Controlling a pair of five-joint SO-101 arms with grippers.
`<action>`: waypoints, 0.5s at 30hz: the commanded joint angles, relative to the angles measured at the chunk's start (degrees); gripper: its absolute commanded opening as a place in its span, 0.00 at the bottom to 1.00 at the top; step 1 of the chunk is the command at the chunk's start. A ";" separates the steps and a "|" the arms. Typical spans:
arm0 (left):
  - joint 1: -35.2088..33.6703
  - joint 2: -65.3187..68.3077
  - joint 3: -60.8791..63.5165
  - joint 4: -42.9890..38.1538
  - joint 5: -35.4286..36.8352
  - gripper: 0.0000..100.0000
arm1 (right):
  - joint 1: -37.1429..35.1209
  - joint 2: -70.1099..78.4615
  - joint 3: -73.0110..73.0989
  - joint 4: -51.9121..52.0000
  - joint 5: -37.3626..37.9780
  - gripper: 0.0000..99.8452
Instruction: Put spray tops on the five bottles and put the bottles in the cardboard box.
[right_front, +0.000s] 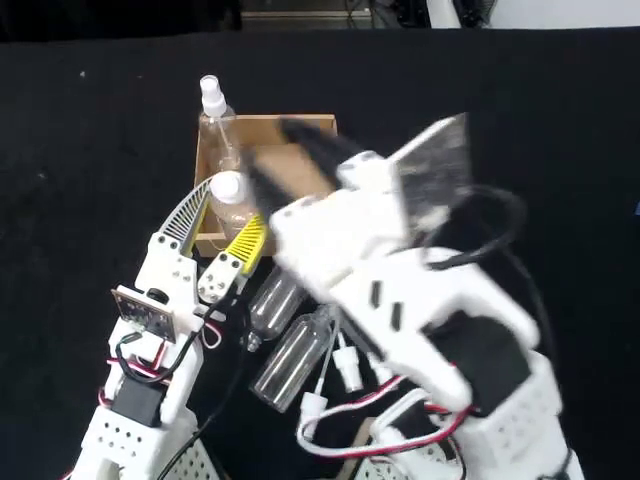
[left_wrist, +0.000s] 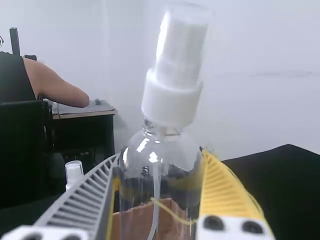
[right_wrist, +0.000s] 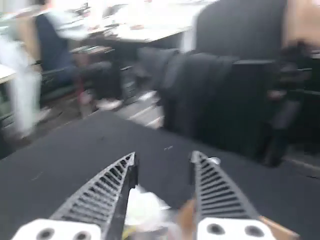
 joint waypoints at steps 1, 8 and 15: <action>0.48 -1.05 1.10 -0.70 0.26 0.04 | 13.54 -1.10 -4.09 4.57 -0.18 0.05; 0.22 -0.97 1.10 -0.62 0.26 0.04 | 33.05 -1.19 6.02 6.33 -0.18 0.05; 0.22 -0.97 1.10 -0.62 0.26 0.04 | 40.62 -1.27 26.51 -5.45 -0.44 0.05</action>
